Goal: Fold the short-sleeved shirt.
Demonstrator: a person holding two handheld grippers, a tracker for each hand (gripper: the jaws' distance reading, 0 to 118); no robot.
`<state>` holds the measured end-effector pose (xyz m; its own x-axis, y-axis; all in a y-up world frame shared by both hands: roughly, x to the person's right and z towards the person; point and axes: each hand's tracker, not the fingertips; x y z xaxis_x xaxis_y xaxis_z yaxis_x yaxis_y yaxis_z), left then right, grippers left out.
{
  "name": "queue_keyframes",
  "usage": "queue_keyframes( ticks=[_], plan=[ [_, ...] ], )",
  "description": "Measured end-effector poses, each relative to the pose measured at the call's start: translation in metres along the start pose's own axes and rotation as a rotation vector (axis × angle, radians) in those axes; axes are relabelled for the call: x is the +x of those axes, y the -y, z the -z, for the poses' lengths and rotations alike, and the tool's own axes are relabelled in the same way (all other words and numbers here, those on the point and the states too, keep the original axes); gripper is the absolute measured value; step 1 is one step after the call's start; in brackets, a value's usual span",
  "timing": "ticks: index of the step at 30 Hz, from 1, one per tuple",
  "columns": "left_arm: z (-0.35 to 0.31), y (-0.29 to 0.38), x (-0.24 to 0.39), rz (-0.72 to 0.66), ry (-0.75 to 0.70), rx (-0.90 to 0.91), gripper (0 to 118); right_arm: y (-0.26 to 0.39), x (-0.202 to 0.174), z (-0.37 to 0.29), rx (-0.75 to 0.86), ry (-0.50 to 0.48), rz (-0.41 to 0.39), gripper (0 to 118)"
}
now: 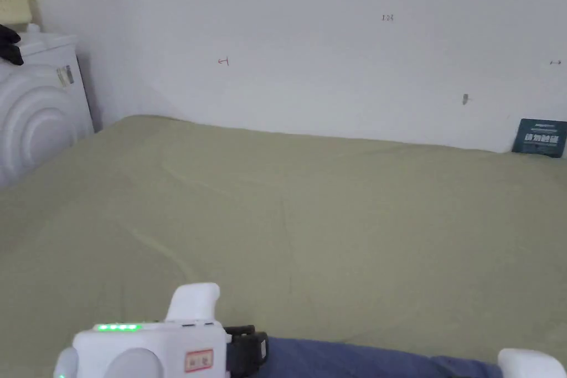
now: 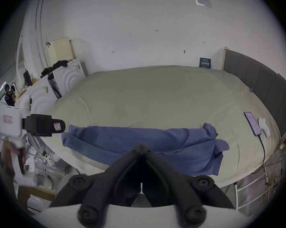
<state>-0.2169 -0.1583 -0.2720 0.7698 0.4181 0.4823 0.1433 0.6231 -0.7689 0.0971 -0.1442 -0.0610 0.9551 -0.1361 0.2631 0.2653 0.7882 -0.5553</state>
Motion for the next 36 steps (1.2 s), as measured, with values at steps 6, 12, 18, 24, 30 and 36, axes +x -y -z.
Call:
queue_keyframes(
  ticks=[6, 12, 18, 24, 30, 36],
  plan=[
    [-0.014, -0.021, -0.122, -0.185, 0.086, 0.004, 116, -0.017, 0.027, -0.006, 0.027, -0.035, 0.072, 1],
    [0.022, 0.01, -0.19, -0.42, 0.08, -0.07, 116, -0.023, 0.037, -0.001, 0.001, -0.033, 0.106, 1],
    [0.058, 0.03, -0.192, -0.432, 0.114, -0.154, 116, -0.025, 0.041, 0.003, -0.016, -0.052, 0.116, 1],
    [0.061, 0.031, -0.183, -0.437, 0.088, -0.117, 116, -0.023, 0.045, 0.007, -0.033, -0.078, 0.16, 1],
    [0.059, 0.028, -0.151, -0.234, -0.133, -0.164, 96, -0.019, 0.04, 0.009, -0.048, -0.098, 0.169, 1],
    [0.054, 0.037, -0.158, -0.315, -0.053, -0.131, 5, -0.012, 0.041, 0.01, -0.057, -0.107, 0.193, 1]
  ],
)
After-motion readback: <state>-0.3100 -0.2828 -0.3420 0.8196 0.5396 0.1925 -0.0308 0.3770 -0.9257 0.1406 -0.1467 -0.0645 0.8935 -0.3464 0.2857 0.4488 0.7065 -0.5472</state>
